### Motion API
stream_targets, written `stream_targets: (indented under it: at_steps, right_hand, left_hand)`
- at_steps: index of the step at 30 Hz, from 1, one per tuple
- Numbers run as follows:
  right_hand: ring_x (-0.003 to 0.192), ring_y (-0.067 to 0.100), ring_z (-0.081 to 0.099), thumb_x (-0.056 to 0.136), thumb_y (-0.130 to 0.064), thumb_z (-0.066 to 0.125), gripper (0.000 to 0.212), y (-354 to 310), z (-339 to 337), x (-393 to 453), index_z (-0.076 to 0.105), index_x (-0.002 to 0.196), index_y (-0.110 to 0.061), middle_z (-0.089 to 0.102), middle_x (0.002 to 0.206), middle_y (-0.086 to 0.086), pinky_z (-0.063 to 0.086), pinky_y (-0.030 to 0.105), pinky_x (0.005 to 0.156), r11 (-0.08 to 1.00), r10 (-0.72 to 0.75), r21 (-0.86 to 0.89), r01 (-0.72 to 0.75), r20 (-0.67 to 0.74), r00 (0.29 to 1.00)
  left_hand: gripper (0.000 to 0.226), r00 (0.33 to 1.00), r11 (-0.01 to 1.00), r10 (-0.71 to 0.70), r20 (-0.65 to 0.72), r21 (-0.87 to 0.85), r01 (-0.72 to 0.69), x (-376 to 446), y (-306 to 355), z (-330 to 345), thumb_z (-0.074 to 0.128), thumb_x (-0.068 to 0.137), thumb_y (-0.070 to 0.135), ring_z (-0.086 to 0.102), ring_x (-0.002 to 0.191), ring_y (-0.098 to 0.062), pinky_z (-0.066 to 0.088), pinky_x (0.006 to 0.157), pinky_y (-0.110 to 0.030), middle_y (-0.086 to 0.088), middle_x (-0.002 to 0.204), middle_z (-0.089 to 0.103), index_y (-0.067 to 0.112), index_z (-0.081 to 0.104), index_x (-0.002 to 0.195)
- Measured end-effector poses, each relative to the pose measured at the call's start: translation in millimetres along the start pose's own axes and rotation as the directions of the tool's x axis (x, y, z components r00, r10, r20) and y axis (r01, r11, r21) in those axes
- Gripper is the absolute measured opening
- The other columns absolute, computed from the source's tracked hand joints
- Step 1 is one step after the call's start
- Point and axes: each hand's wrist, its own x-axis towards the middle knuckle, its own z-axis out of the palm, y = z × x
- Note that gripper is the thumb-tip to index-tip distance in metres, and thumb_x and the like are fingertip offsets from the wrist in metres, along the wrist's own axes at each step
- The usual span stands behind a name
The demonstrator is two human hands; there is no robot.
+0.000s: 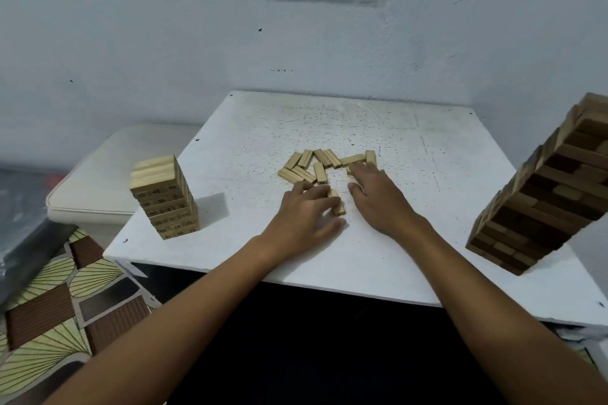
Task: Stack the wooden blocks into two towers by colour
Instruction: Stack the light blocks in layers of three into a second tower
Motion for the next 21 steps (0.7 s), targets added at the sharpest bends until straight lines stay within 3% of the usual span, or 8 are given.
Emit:
stream_targets:
  at_steps: [5, 10, 13, 17, 21]
  right_hand:
    - [0.126, 0.03, 0.046, 0.098, -0.014, 0.042, 0.041, -5, 0, -15, 0.051, 0.138, -0.013, 0.059, 0.129, 0.013, 0.036, 0.046, 0.105, 0.997, -0.039, -0.065, 0.037, -0.04, 0.998]
    - [0.117, 0.026, 0.053, 0.097, -0.014, 0.04, 0.045, -10, 2, -38, 0.051, 0.139, -0.024, 0.06, 0.123, 0.013, 0.044, 0.044, 0.099, 0.995, -0.036, 0.09, 0.036, 0.007, 0.999]
    - [0.109, 0.021, 0.06, 0.096, -0.006, 0.044, 0.042, -17, 1, -50, 0.056, 0.135, -0.017, 0.065, 0.122, 0.008, 0.048, 0.034, 0.095, 0.978, -0.054, 0.2, 0.05, 0.015, 0.998]
    - [0.112, 0.012, 0.06, 0.094, -0.004, 0.05, 0.039, -17, 0, -57, 0.061, 0.13, -0.016, 0.066, 0.124, 0.001, 0.045, 0.022, 0.095, 0.958, -0.053, 0.282, 0.046, 0.015, 0.998]
    - [0.097, 0.003, 0.062, 0.091, -0.002, 0.052, 0.039, -15, 0, -62, 0.065, 0.125, -0.017, 0.07, 0.109, -0.002, 0.043, 0.006, 0.082, 0.939, -0.051, 0.341, 0.046, 0.007, 0.999]
  left_hand:
    - [0.015, 0.99, 0.998, 0.047, -0.13, -0.035, -0.052, 4, -4, 7, 0.065, 0.087, 0.023, 0.04, 0.097, -0.022, 0.037, 0.083, -0.027, -0.003, 0.106, 0.069, 0.014, 0.075, 0.093]
    - [0.012, 0.993, 0.996, 0.034, -0.11, -0.073, -0.043, -1, -2, 0, 0.067, 0.085, 0.016, 0.039, 0.092, -0.016, 0.031, 0.078, -0.02, -0.008, 0.098, 0.07, 0.008, 0.075, 0.084]
    - [0.013, 0.996, 0.995, 0.01, -0.088, -0.097, -0.018, -9, -1, -6, 0.068, 0.084, 0.019, 0.042, 0.094, -0.014, 0.034, 0.079, -0.02, -0.005, 0.098, 0.071, 0.008, 0.074, 0.081]
    - [0.026, 0.999, 0.991, -0.013, -0.044, -0.13, 0.007, -16, -6, -14, 0.073, 0.075, 0.032, 0.05, 0.101, -0.017, 0.037, 0.081, -0.024, 0.0, 0.112, 0.071, 0.014, 0.078, 0.093]
    - [0.032, 1.0, 0.98, -0.021, -0.015, -0.199, 0.017, -21, -10, -20, 0.078, 0.066, 0.038, 0.054, 0.098, -0.013, 0.043, 0.083, -0.025, 0.008, 0.105, 0.072, 0.021, 0.077, 0.093]
